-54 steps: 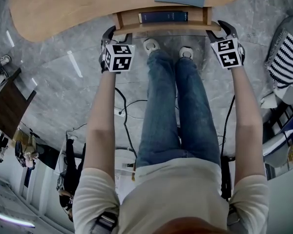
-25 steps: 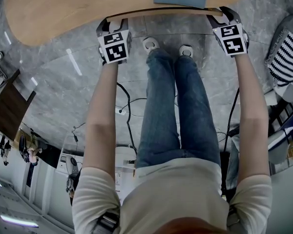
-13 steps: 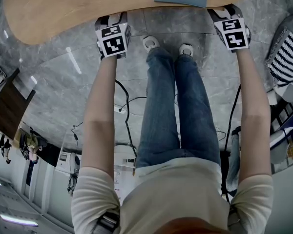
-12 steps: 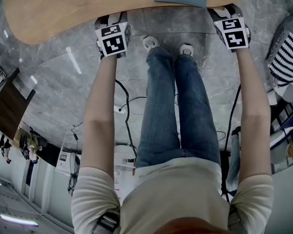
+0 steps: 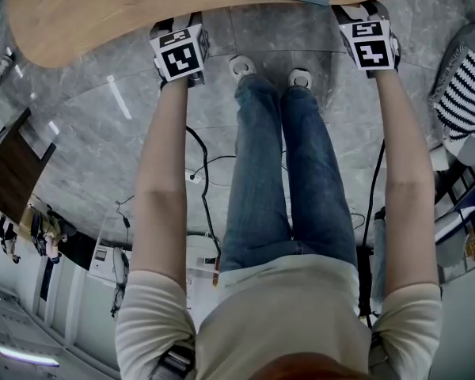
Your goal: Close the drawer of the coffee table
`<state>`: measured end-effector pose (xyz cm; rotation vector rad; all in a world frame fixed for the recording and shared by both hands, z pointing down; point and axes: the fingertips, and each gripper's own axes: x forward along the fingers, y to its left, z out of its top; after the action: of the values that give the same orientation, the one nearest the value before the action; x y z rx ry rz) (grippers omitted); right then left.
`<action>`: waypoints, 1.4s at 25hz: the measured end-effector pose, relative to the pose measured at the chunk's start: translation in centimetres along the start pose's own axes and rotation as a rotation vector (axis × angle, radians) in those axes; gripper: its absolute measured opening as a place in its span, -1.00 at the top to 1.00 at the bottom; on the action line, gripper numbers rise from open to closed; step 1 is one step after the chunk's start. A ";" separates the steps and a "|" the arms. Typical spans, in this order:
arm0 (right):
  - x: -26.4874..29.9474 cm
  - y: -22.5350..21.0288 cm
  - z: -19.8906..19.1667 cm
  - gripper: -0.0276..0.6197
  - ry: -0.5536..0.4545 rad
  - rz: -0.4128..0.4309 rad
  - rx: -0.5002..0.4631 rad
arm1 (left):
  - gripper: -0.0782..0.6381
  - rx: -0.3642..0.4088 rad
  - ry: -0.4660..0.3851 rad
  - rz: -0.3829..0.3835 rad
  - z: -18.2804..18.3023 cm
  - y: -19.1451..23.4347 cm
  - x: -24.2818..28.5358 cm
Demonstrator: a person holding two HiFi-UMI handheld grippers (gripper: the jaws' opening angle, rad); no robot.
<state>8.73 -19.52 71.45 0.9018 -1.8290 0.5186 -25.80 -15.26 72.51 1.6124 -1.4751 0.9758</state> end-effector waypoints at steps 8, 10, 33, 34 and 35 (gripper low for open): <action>-2.3 0.5 -2.1 0.30 -0.073 -0.091 0.176 | 0.20 -0.068 -0.099 -0.020 -0.2 -1.7 -3.0; -3.2 1.6 -2.1 0.45 -0.098 -0.075 0.175 | 0.27 -0.076 -0.125 -0.025 -0.4 -2.5 -4.1; -26.0 10.7 4.7 0.91 -0.449 0.173 0.301 | 0.78 -0.281 -0.341 -0.118 1.2 -13.5 -26.3; -27.3 11.0 5.0 0.91 -0.460 0.178 0.289 | 0.78 -0.285 -0.348 -0.123 1.4 -13.8 -27.6; -28.5 11.3 5.3 0.91 -0.471 0.183 0.279 | 0.78 -0.293 -0.354 -0.127 1.7 -14.0 -28.7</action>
<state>3.49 -6.12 43.90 1.1184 -2.3201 0.7356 -13.28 -3.03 45.69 1.6915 -1.6350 0.3910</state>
